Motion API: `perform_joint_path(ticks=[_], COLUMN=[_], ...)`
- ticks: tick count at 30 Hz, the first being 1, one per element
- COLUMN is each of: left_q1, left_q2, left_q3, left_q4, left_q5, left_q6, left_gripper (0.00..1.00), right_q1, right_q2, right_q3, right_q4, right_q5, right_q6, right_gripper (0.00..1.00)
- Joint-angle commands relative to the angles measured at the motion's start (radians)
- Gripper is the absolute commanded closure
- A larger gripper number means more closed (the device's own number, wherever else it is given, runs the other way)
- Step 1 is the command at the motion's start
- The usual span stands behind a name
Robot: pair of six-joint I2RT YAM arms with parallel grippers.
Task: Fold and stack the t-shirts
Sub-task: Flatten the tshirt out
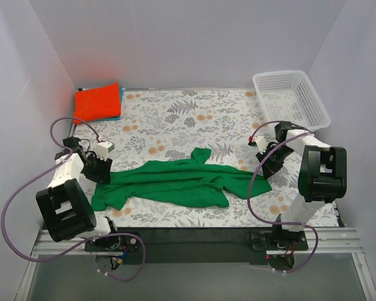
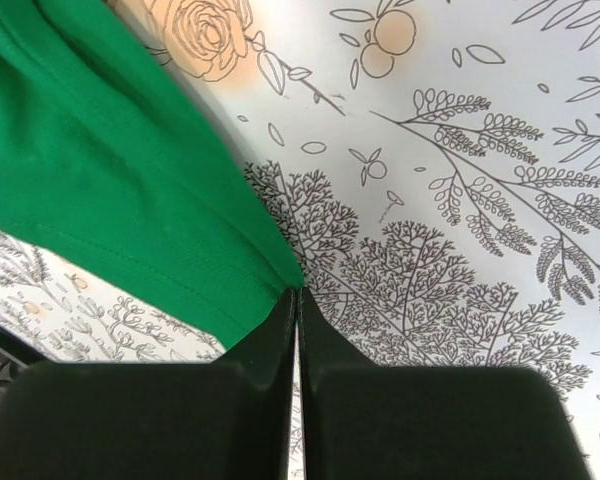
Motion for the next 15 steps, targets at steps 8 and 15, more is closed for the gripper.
perform_joint_path(ticks=[8, 15], left_q1=[-0.077, -0.317], left_q2=[0.164, 0.233], left_q3=[0.410, 0.484], left_q4=[-0.156, 0.031], left_q5=[0.269, 0.218], left_q6=[-0.077, -0.293], left_gripper=[0.28, 0.28], right_q1=[-0.016, -0.022], right_q2=[-0.022, -0.016], right_q3=[0.112, 0.032], right_q4=[-0.147, -0.121], right_q5=[-0.025, -0.009], right_q6=[-0.025, 0.018], right_gripper=[0.46, 0.48])
